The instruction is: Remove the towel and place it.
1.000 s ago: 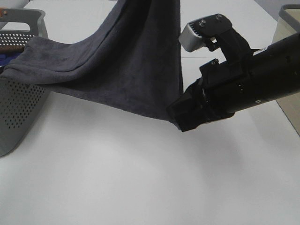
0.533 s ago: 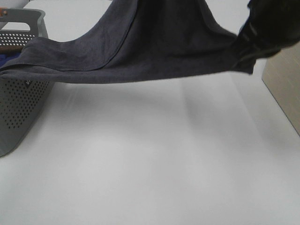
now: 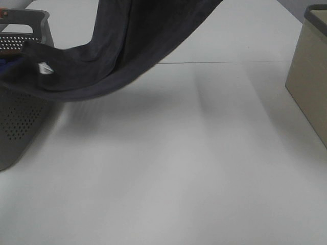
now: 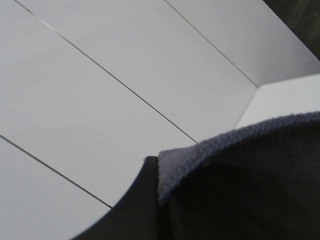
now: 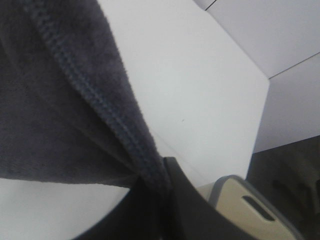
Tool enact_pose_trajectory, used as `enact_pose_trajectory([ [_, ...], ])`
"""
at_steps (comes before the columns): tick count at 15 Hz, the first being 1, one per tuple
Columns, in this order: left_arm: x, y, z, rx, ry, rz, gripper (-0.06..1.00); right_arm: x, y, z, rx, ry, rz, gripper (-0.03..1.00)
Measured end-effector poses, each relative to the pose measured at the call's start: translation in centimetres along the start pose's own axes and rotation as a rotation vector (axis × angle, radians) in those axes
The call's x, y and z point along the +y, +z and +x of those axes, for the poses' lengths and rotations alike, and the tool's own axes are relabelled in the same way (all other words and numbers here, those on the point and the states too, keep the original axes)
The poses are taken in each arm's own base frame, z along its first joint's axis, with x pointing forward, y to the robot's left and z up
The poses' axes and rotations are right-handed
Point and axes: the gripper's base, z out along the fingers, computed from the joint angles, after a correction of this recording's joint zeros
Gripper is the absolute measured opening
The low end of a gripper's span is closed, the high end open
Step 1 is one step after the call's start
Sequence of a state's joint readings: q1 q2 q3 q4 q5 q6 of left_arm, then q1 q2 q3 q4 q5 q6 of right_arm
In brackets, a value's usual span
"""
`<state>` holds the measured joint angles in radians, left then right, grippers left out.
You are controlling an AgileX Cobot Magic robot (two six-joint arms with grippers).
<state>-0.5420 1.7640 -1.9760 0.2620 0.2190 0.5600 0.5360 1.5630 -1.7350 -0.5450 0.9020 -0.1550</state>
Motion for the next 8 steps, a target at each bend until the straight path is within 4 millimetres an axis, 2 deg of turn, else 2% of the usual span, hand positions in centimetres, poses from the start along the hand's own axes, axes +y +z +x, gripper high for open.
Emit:
enact_pose_trajectory([
  [2, 0.9, 0.5, 1.0, -0.026, -0.031, -0.052, 0.00, -0.7, 0.8, -1.6, -0.065, -0.030, 0.070, 0.01],
  [5, 0.6, 2.4, 3.5, -0.030, -0.045, -0.083, 0.00, -2.0, 1.5, -4.6, -0.215, -0.020, 0.181, 0.01],
  [8, 0.6, 4.0, 5.5, -0.105, -0.036, -0.153, 0.00, -3.1, 3.4, -5.7, -0.272, 0.033, 0.226, 0.01],
])
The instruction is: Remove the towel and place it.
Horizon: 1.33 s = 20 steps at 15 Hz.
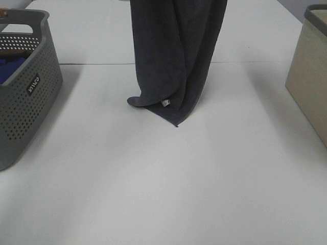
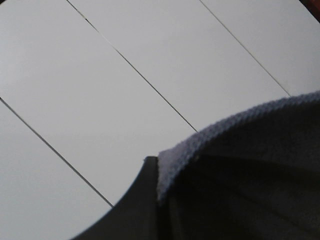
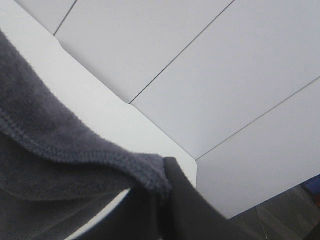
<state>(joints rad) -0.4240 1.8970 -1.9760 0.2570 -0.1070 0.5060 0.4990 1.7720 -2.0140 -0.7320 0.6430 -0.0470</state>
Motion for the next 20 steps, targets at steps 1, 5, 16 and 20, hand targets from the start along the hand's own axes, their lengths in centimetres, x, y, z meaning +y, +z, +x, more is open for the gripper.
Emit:
enact_pose_trajectory([
  [1, 0.1, 0.4, 0.7, -0.039, 0.004, -0.031, 0.00, -0.1, 1.0, 0.3, -0.009, 0.021, 0.011, 0.01],
  [5, 0.6, 1.5, 4.2, -0.254, 0.025, -0.197, 0.00, -0.7, 4.1, 0.5, -0.211, 0.186, 0.028, 0.01],
  [16, 2.7, 1.7, 4.2, -0.309, 0.023, -0.282, 0.00, -2.6, 5.1, 0.5, -0.386, 0.274, 0.043, 0.01],
  [20, 1.7, 3.4, 8.2, -0.248, 0.057, -0.277, 0.00, -1.2, 7.1, 0.6, -0.420, 0.286, 0.012, 0.01],
])
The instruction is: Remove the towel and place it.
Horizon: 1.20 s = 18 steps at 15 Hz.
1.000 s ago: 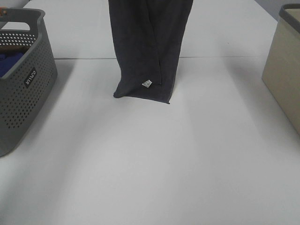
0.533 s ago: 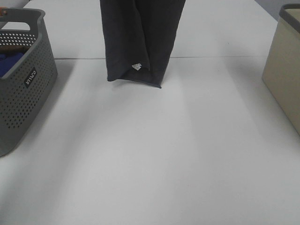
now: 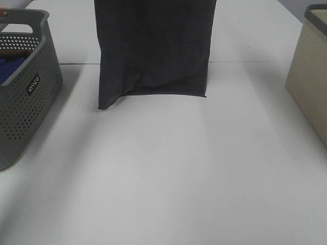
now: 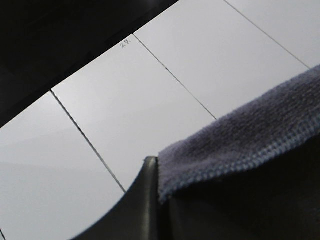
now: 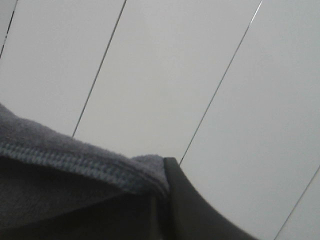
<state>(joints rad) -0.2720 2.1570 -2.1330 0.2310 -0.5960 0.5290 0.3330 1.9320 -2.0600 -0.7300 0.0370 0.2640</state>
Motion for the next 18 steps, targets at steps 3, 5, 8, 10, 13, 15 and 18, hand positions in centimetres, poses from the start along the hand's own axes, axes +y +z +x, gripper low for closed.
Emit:
enact_pose_trajectory([
  [3, 0.4, 1.0, 1.3, -0.020, 0.015, -0.045, 0.00, -0.6, 0.7, -0.8, -0.083, 0.003, 0.011, 0.01],
  [5, 0.7, 1.7, 2.2, -0.047, 0.031, -0.086, 0.00, -1.2, 1.2, -0.6, -0.109, 0.016, 0.025, 0.01],
  [8, -0.4, 2.0, 4.5, -0.032, 0.045, -0.096, 0.00, -1.4, 2.6, 1.6, -0.115, 0.050, 0.018, 0.01],
  [10, -1.3, 1.7, 5.8, 0.005, 0.033, -0.072, 0.00, -1.1, 3.1, 2.6, -0.094, 0.059, 0.013, 0.01],
  [13, -2.3, 1.5, 7.3, 0.104, -0.022, -0.015, 0.00, -0.9, 3.4, 3.5, -0.038, 0.100, 0.017, 0.01],
  [15, -2.9, 1.5, 7.8, 0.187, -0.121, 0.022, 0.00, -0.8, 3.4, 4.1, 0.027, 0.160, 0.023, 0.01],
  [18, -3.5, 1.4, 8.0, 0.291, -0.157, 0.071, 0.00, -0.7, 3.4, 4.5, 0.078, 0.221, 0.023, 0.01],
])
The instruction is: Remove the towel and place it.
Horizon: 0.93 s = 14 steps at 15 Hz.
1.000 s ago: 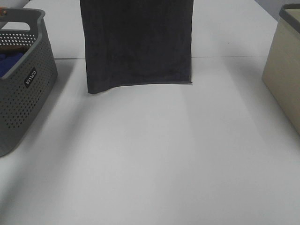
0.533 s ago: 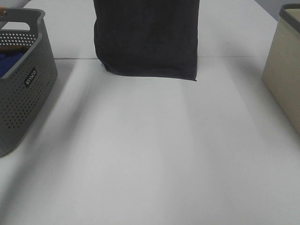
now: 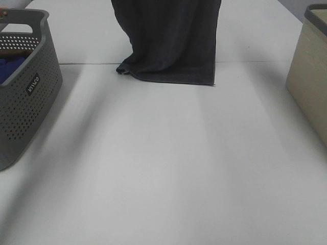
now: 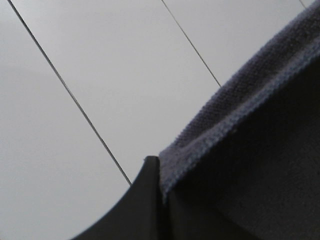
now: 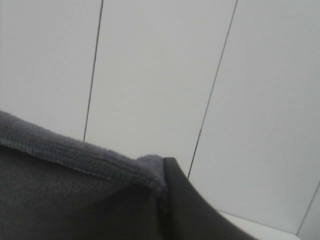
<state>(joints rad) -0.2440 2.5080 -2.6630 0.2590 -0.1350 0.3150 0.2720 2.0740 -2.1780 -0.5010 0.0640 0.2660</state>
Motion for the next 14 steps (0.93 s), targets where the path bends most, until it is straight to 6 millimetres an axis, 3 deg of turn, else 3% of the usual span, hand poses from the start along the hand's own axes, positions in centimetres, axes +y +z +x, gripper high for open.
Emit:
enact_pose_trajectory([
  [4, 2.6, -0.4, -3.9, -0.095, -0.001, -0.051, 0.00, 0.1, -0.7, -2.8, -0.199, 0.008, -0.038, 0.01],
  [6, 2.9, -0.4, -4.3, -0.149, 0.017, -0.068, 0.00, 0.1, -0.9, -3.6, -0.283, 0.009, -0.058, 0.01],
  [14, 3.0, -0.5, -4.5, -0.181, 0.120, -0.067, 0.00, 0.0, -1.0, -4.0, -0.335, 0.032, -0.069, 0.01],
])
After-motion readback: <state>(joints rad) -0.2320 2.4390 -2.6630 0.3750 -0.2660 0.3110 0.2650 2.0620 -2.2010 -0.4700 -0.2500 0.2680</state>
